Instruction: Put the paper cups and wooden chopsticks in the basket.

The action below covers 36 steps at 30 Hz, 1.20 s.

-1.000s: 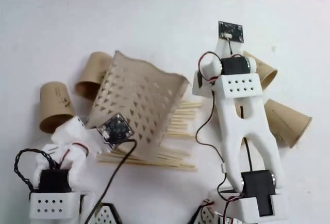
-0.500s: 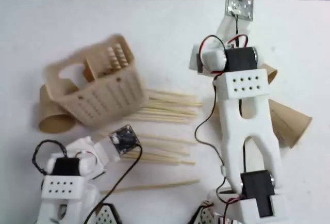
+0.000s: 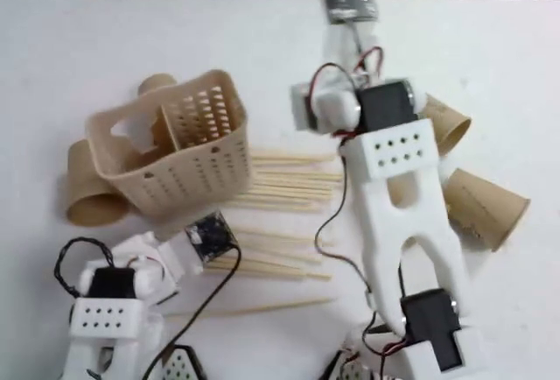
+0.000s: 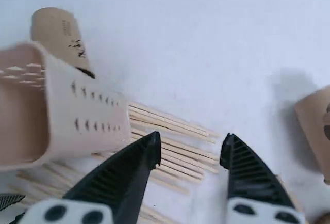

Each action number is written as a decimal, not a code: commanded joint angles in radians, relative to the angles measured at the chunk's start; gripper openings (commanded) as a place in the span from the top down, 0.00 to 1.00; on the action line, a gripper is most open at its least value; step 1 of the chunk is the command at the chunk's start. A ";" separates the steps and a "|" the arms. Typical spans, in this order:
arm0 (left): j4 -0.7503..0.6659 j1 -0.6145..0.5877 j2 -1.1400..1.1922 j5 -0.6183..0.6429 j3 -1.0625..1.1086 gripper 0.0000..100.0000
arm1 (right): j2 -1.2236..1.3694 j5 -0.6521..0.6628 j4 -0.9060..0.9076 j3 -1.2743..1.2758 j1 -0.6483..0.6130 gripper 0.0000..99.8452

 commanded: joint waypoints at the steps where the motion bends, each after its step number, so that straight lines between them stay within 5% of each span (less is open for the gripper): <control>1: 0.003 0.005 0.007 -0.008 -0.002 0.84 | -0.044 0.041 0.005 -0.092 -0.111 0.79; 9: 0.003 0.005 0.007 -0.008 -0.002 0.85 | 0.036 0.043 -0.042 -0.112 -0.228 0.64; 20: 0.003 0.005 0.007 -0.008 0.000 0.85 | 0.217 0.040 -0.168 -0.110 -0.220 0.64; 27: 0.003 0.001 0.005 -0.005 0.003 0.85 | 0.305 0.040 -0.236 -0.112 -0.197 0.98; 36: -0.023 -0.001 0.005 0.000 0.017 0.85 | 0.199 0.000 -0.254 -0.112 -0.113 0.98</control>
